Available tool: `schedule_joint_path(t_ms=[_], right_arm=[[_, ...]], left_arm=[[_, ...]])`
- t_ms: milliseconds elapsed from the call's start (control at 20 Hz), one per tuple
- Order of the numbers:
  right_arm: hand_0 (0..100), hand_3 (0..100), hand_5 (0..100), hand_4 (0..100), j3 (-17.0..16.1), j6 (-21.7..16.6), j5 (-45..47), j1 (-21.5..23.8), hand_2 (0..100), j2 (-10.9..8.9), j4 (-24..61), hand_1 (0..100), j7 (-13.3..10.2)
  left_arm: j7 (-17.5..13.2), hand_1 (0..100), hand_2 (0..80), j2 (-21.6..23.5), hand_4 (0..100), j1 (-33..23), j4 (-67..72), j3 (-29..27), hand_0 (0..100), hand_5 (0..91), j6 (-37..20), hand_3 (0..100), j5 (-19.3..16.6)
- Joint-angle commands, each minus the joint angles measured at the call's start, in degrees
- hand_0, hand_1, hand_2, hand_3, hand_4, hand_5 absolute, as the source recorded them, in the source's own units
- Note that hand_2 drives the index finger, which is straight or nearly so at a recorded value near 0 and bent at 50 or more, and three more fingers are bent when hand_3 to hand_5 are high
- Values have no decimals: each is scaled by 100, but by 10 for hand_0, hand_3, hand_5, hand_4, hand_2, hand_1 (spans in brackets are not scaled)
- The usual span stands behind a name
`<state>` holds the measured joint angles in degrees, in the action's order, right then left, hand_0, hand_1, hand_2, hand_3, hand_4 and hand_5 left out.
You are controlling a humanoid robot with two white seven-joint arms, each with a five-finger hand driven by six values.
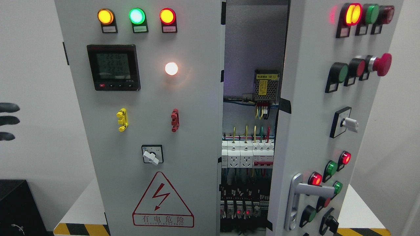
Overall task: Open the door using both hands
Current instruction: 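Reach the left hand toward the gap beside the red-button door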
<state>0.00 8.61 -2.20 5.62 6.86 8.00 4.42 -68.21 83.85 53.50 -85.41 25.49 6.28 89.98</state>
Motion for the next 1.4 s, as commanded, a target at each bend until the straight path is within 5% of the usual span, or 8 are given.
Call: schedule_joint_path(t_ms=[0,150,300,451,1102,1352], right_arm=[[0,0,0,0,-106,0,1,0,0,0,0,0,-2],[0,0,0,0,-106,0,1,0,0,0,0,0,-2],[0,0,0,0,-106,0,1,0,0,0,0,0,-2],[0,0,0,0,-106,0,1,0,0,0,0,0,-2],[0,0,0,0,-106,0,1,0,0,0,0,0,-2],[0,0,0,0,-106,0,1,0,0,0,0,0,-2]], left_arm=[[35,0,0,-280,0,3637,-468,5813,0,0,58,0,-218],[429,0,0,-631,0,4290,-468,6678,0,0,58,0,-192],[983,0,0,-1089,0,4501,-442,7057,0,0,49,0,-95],[1221,0,0,-1501,0,4678,-442,7304,0,0,14,0,264],[1239,0,0,-3232,0,5302,-355,7295,0,0,14,0,1293],[1310,0,0,-4024,0,5250,-47,7015,0,0,5,0,1320]])
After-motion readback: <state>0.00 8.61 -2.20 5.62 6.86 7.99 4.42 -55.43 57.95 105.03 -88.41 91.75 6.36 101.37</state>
